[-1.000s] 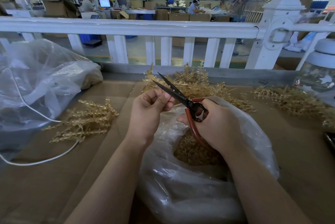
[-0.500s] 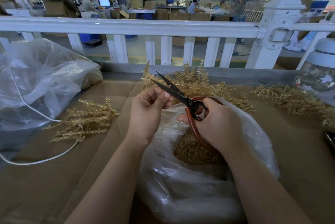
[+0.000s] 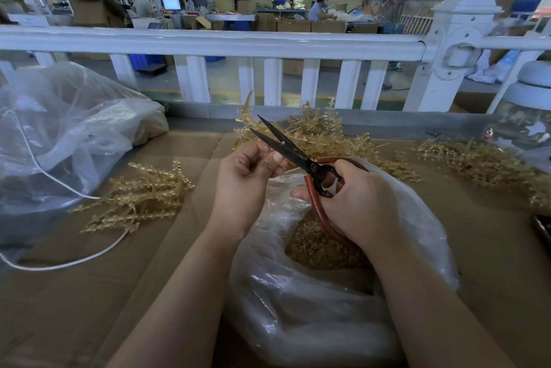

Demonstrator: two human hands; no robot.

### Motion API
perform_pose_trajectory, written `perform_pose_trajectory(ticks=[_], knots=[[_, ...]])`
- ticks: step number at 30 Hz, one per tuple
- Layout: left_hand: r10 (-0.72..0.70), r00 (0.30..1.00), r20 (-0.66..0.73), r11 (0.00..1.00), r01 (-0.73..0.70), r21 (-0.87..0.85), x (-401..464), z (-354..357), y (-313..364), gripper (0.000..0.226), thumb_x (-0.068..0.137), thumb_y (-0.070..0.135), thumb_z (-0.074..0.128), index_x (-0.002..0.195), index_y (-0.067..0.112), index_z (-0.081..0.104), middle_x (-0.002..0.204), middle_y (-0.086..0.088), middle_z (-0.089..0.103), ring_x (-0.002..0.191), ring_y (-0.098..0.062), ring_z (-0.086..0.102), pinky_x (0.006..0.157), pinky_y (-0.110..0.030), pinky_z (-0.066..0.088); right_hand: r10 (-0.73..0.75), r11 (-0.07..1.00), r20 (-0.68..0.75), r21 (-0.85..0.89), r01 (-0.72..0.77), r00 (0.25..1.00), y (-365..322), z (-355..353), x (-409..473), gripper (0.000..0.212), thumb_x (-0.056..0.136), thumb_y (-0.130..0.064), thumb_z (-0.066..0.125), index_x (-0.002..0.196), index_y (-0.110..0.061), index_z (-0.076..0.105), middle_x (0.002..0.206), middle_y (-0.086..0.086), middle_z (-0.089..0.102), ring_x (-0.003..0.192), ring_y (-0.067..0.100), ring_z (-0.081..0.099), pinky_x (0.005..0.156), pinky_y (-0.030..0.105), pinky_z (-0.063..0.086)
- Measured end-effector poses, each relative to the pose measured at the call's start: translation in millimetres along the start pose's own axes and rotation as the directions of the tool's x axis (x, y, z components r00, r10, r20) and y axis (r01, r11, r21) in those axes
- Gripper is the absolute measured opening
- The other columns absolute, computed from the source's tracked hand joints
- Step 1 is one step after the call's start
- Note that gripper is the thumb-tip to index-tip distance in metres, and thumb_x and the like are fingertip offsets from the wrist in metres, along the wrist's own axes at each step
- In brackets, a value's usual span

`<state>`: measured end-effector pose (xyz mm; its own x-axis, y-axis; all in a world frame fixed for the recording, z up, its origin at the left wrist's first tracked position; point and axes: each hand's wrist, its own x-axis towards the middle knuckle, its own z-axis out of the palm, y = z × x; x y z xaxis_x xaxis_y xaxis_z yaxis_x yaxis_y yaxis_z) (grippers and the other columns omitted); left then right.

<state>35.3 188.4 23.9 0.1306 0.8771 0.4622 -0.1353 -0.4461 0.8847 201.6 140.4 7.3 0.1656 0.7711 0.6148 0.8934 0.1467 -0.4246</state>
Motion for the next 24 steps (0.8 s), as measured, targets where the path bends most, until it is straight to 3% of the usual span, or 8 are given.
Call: perform_pose_trajectory(ticks=[8,11,18,24], knots=[[0.004,1.0,0.003,1.0,-0.004,0.008,0.5,-0.7,-0.6,0.01,0.095,-0.004,0.057,0.087,-0.003,0.062,0.071,-0.001,0.06,0.068,-0.006,0.056,0.071,-0.02,0.048,0.025,0.999,0.031,0.024,-0.026,0.999,0.3,1.6,1.0,0.065,0.068,-0.09,0.05,0.084,-0.029,0.067,0.071,-0.022,0.059,0.061,-0.007,0.053,0.056,0.006,0.039],[0.019,1.0,0.005,1.0,-0.02,0.024,0.5,-0.7,-1.4,0.009,0.095,-0.004,0.055,0.09,-0.011,0.059,0.071,-0.001,0.058,0.068,-0.005,0.055,0.071,-0.019,0.048,0.035,0.999,0.021,0.023,-0.035,0.999,0.0,0.9,0.7,0.067,0.066,-0.092,0.047,0.088,-0.031,0.067,0.07,-0.028,0.052,0.061,-0.013,0.046,0.054,0.005,0.033],[0.045,0.996,0.079,0.992,-0.054,0.116,0.8,-1.9,-1.4,0.008,0.097,-0.003,0.053,0.094,-0.004,0.061,0.074,0.0,0.054,0.072,-0.007,0.052,0.074,-0.022,0.044,0.008,1.0,0.03,-0.018,-0.008,1.0,-0.3,-1.7,1.8,0.068,0.068,-0.092,0.041,0.093,-0.033,0.062,0.071,-0.028,0.046,0.063,-0.011,0.043,0.056,0.007,0.03],[0.055,0.993,0.107,0.987,-0.071,0.146,0.1,-2.7,-0.3,0.013,0.097,-0.005,0.052,0.103,-0.001,0.064,0.084,-0.02,0.059,0.081,-0.015,0.056,0.082,-0.034,0.05,-0.015,1.0,0.026,-0.022,0.015,1.0,-0.8,-2.5,1.9,0.071,0.069,-0.092,0.038,0.089,-0.03,0.064,0.07,-0.021,0.053,0.059,-0.005,0.046,0.053,0.007,0.032]])
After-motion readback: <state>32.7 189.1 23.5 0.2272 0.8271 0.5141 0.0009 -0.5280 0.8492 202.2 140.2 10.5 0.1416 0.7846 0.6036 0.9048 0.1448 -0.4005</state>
